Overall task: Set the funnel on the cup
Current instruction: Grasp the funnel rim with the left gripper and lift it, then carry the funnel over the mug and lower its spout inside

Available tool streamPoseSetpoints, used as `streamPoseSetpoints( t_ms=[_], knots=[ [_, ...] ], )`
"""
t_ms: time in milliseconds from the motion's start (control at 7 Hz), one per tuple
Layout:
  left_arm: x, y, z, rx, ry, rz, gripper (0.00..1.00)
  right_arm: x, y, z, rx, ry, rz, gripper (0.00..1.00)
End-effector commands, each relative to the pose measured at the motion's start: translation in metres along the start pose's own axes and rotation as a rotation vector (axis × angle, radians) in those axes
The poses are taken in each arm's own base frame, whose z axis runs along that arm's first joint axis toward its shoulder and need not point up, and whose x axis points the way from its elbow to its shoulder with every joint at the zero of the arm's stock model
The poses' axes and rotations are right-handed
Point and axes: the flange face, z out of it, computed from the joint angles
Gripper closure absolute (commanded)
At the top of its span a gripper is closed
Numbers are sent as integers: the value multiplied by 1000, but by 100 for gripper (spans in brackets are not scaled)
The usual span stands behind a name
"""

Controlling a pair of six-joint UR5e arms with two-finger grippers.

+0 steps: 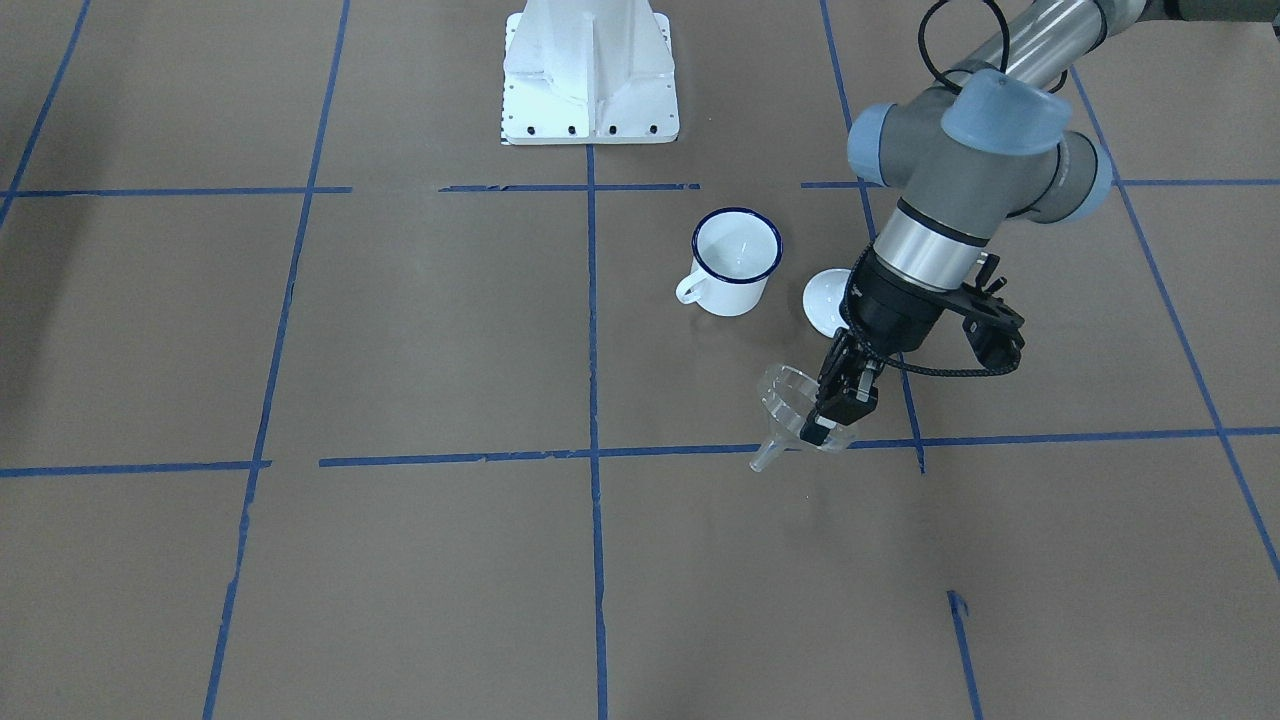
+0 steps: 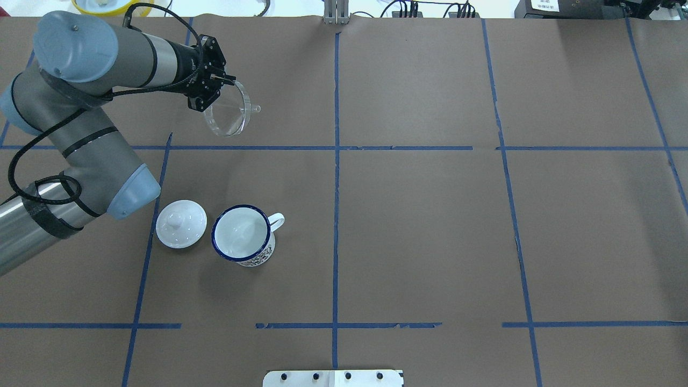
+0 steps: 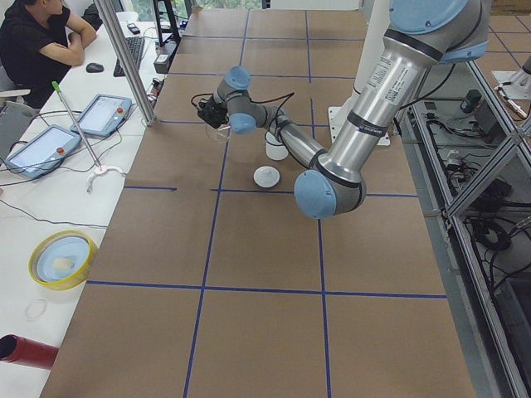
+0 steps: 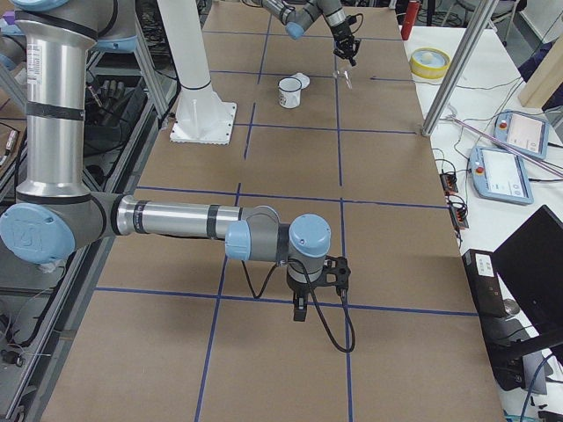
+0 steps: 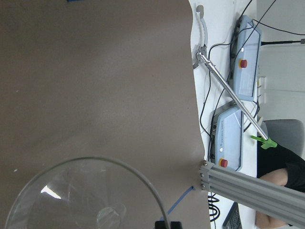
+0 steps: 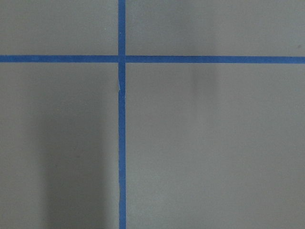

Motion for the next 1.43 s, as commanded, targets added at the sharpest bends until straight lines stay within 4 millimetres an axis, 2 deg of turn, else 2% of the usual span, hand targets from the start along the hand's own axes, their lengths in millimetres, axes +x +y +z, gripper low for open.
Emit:
streamPoseSetpoints(
  t_ms=[0,143,286,429,571,857,1286],
  knots=[
    [8,64,-55,70,-243,-8,100,0,0,0,1,0,-1,0],
    [-3,98,-47,108,-351,6,100,0,0,0,1,0,-1,0],
    [-22,121,-40,144,-451,24,100,0,0,0,1,0,-1,0],
    [-47,134,-33,166,-540,67,100,0,0,0,1,0,-1,0],
    [-51,136,-45,172,-569,98,100,0,0,0,1,0,-1,0],
    [-54,134,-42,174,-581,116,100,0,0,0,0,0,0,0],
    [-83,142,-13,172,-645,175,100,0,0,0,1,0,-1,0]
  ],
)
